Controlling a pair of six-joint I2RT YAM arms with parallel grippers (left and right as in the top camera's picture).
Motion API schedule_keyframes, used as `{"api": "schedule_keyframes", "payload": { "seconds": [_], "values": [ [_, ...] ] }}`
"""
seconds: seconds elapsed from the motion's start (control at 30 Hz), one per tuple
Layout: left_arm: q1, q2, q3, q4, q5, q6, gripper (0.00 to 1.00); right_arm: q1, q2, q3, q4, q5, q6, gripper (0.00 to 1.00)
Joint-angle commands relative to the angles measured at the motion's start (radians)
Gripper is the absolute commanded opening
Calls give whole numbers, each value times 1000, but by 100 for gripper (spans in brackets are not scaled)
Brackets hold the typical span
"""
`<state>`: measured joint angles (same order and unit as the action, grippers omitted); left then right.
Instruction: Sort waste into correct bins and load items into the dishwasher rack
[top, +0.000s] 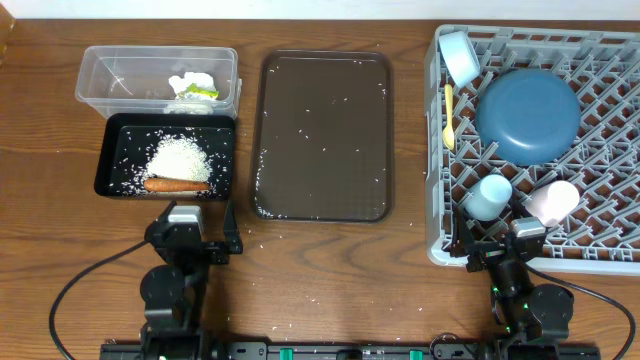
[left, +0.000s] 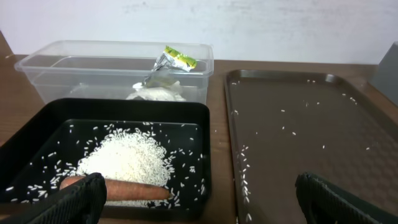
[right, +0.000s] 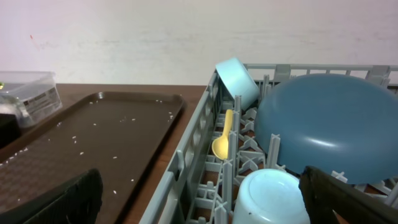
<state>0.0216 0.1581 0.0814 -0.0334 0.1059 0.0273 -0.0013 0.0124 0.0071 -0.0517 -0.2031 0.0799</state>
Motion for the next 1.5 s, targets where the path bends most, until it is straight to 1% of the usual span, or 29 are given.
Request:
{"api": "schedule_keyframes", "payload": {
  "seconds": [0.0, 0.17, 0.23, 0.3, 1.47],
  "values": [
    [-2, -51, -25, 12, -6, 15, 100, 19, -6, -2, -3, -6, 13, 99],
    [-2, -110, -71, 12, -13, 18, 100, 19, -6, -2, -3, -6, 13, 99],
    [-2, -138, -77, -26, -12, 17, 100, 19, -6, -2, -3, -6, 13, 99],
    [-2, -157, -77, -28, -13, 18, 100, 19, -6, -2, -3, -6, 13, 99],
    [-5, -154, -77, -29, -12, 18, 100, 19, -6, -2, -3, -6, 13, 99]
  ]
}}
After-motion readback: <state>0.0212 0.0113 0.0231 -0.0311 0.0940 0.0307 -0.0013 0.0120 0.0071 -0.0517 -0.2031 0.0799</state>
